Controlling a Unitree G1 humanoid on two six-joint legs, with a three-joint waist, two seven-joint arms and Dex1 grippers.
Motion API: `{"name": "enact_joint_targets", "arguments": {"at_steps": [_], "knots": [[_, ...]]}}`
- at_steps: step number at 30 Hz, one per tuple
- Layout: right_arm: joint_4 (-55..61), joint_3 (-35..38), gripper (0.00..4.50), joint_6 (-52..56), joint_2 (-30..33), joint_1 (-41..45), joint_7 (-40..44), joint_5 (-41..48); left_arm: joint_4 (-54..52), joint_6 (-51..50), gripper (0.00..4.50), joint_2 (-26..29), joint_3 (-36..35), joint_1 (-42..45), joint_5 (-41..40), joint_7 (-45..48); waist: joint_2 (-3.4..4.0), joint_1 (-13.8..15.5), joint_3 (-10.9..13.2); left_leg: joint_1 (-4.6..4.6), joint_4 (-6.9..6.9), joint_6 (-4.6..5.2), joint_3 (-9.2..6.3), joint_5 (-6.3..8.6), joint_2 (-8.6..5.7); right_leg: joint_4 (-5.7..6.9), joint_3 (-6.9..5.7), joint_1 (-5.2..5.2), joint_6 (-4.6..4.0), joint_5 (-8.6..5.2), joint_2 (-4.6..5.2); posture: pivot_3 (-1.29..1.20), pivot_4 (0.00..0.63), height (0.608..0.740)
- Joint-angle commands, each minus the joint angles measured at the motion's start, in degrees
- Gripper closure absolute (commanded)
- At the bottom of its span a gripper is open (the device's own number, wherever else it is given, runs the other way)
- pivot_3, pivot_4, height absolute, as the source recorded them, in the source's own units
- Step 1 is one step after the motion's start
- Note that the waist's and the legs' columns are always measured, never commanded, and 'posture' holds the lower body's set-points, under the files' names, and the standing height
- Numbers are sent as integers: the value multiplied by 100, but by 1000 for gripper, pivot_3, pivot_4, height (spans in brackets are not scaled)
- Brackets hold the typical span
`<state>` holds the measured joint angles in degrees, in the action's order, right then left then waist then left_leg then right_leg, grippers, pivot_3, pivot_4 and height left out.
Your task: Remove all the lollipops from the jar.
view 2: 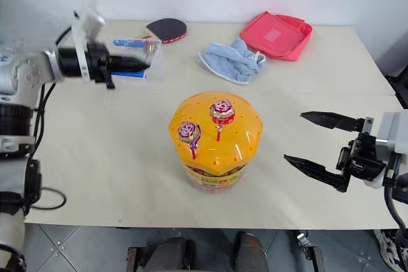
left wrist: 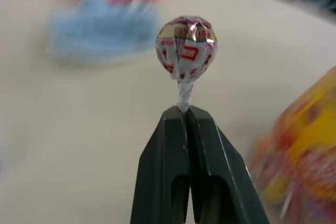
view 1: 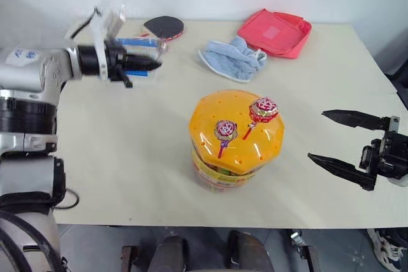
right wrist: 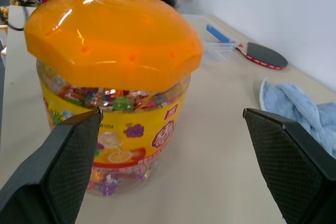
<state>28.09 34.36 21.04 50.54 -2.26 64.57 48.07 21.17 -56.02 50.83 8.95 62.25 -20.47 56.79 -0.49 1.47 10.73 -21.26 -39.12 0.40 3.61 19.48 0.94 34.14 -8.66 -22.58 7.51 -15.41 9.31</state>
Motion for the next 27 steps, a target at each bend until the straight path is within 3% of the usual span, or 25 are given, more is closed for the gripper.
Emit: {"name": "enact_joint_targets", "arguments": {"at_steps": [1,7,12,16,27], "knots": [[-133,-88,0,-186,-27,104,61,-84,-592,-1003,4467,633,467,-438,476,-257,-2,-2,1,0,0,0,0,0,0,0,1,0,0,0,0,0,150,740],[-439,-493,0,-338,-91,427,150,-235,-1334,-1872,4467,1279,629,-1554,640,-544,-10,3,6,1,1,1,7,1,1,3,10,-5,0,0,0,0,150,740],[-715,-794,0,-455,-112,778,237,-360,-1395,-2445,4467,1777,1188,-1648,618,-327,-31,-2,18,1,-2,0,7,2,2,11,12,-8,0,-1,0,0,150,740],[-864,-881,0,-508,-116,923,288,-426,-1422,-2633,3537,1899,1272,-1385,561,-261,-32,14,19,0,0,-1,12,3,1,11,16,-12,-1,-1,0,0,150,740],[-979,-801,0,-571,-41,962,287,-549,-1900,-2296,98,2217,1037,-624,501,34,-38,-6,22,0,-1,-1,16,3,2,15,19,-16,-1,-1,0,0,150,740]]}}
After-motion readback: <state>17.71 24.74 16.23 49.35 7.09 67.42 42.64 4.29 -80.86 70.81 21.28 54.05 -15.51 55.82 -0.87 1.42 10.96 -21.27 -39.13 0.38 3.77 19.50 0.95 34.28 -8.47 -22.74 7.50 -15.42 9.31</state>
